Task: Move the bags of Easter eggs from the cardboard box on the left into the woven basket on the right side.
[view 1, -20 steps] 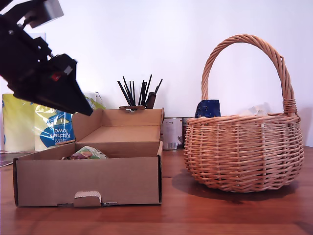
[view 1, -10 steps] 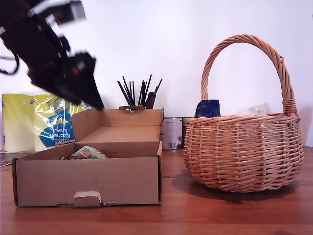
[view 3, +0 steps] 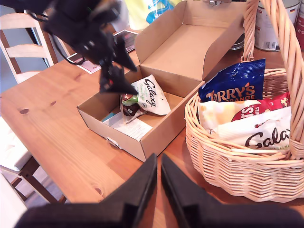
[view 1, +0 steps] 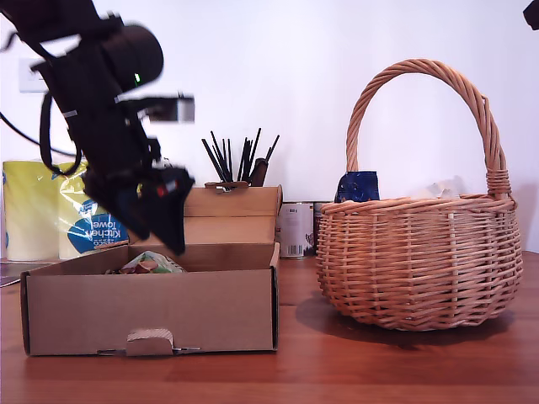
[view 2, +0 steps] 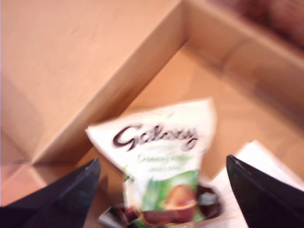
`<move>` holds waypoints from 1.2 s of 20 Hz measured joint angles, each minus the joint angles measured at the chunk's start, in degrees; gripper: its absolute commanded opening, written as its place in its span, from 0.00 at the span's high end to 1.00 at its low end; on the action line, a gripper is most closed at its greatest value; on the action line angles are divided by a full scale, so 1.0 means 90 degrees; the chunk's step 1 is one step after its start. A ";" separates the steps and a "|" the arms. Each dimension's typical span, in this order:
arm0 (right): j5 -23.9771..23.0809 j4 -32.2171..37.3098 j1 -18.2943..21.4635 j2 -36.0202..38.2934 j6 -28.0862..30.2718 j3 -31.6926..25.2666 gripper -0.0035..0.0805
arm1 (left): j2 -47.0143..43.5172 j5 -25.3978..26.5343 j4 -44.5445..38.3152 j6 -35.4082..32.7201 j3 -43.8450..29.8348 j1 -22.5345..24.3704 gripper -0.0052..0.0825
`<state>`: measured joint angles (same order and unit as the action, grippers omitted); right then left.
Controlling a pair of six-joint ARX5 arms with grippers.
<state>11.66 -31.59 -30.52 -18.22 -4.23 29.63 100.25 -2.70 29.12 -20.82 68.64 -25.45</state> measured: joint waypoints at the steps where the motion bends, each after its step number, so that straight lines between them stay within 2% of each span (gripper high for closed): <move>1: 0.0000 -0.0002 0.0000 0.0000 0.0034 0.0000 0.97 | 0.0192 0.0019 0.0202 -0.0002 0.0095 0.0002 0.06; 7: 0.0000 0.0000 0.0000 0.0000 0.0148 0.0000 0.97 | 0.0755 0.0185 0.0750 0.0109 0.0512 0.0012 0.06; 12: 0.0000 0.0000 0.0000 0.0000 0.0148 0.0000 0.97 | 0.0840 -0.0143 0.1141 0.0260 0.0566 0.0012 0.08; 14: 0.0000 0.0000 0.0000 0.0000 0.0148 0.0000 0.97 | 0.0935 -0.0192 0.1122 0.0274 0.0568 0.0012 0.19; 15: 0.0000 0.0000 0.0000 0.0000 0.0148 0.0000 0.97 | 0.0962 -0.0206 0.1103 0.0274 0.0568 0.0012 0.29; 18: 0.0000 0.0000 0.0000 0.0000 0.0148 0.0000 0.97 | 0.0964 -0.0262 0.1090 0.0274 0.0617 0.0012 0.70; 19: 0.0000 0.0000 0.0000 0.0000 0.0148 0.0000 0.97 | 0.0964 -0.0267 0.1083 0.0274 0.0661 0.0015 0.78; 21: 0.0000 0.0000 0.0000 0.0000 0.0148 0.0000 0.97 | 0.0964 -0.0282 0.1073 0.0277 0.0746 0.0036 0.84; 24: 0.0000 0.0000 0.0000 0.0000 0.0148 0.0000 0.97 | 0.0964 -0.0357 0.1095 0.0274 0.0855 0.0036 0.84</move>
<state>11.66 -31.59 -30.52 -18.22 -2.90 29.63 108.92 -5.91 38.98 -18.35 76.34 -25.12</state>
